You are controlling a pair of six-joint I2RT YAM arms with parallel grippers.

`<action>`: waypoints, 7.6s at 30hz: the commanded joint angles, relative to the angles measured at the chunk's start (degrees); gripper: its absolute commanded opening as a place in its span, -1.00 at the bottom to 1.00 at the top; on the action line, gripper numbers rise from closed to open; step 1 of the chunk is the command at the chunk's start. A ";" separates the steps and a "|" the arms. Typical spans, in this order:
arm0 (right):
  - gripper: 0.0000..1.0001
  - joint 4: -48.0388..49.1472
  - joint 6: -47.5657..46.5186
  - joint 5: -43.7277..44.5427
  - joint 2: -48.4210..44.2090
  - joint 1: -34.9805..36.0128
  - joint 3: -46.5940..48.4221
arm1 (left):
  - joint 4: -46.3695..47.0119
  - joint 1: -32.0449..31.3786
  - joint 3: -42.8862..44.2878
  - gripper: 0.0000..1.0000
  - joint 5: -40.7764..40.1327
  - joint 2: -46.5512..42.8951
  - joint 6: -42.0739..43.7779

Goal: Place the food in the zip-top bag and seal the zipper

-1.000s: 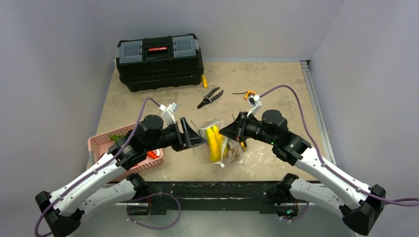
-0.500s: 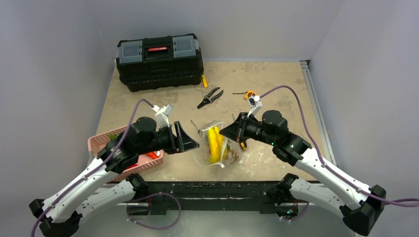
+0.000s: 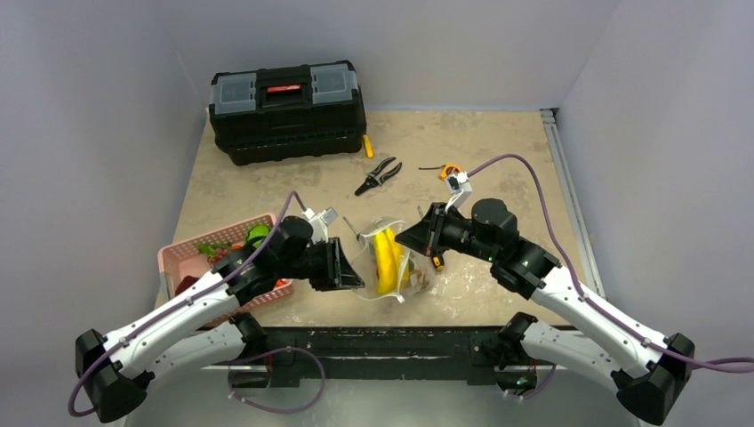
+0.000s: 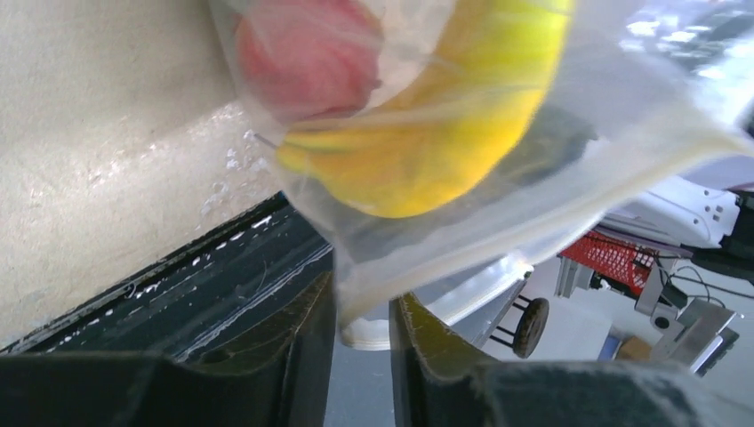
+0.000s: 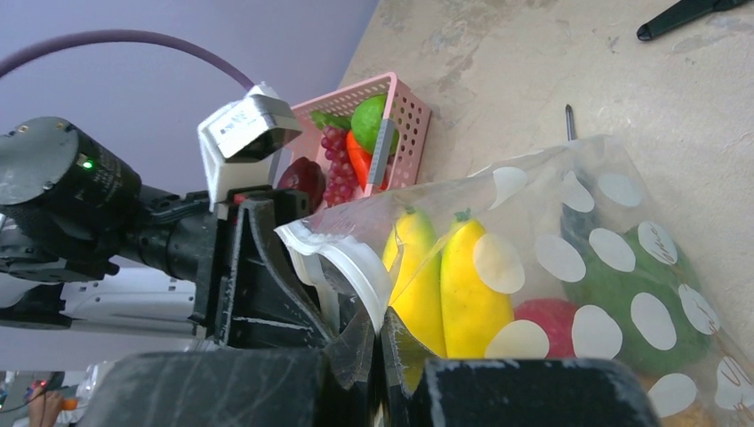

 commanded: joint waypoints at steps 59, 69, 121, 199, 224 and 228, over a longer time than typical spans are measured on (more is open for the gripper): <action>-1.00 -3.33 -3.47 4.42 -0.88 0.13 4.16 | -31.40 6.49 19.47 1.00 -41.52 -8.11 42.97; -1.00 -3.54 -2.60 4.04 -1.42 0.17 3.52 | -17.22 28.24 11.24 1.00 -43.98 0.59 48.36; -1.00 0.11 -6.08 -0.24 -0.19 0.17 1.91 | -16.56 82.47 -3.91 1.00 -46.59 13.44 -4.04; -1.00 0.73 -2.92 2.73 5.44 0.17 4.35 | -1.45 4.56 22.11 -0.28 -2.67 7.97 20.27; -1.00 0.44 -3.07 2.83 3.72 0.18 3.61 | -10.27 -1.90 28.04 0.69 -14.47 14.71 19.83; -1.00 0.48 -3.04 2.83 3.68 0.15 3.61 | -9.83 -1.89 28.24 0.80 -14.29 13.71 20.06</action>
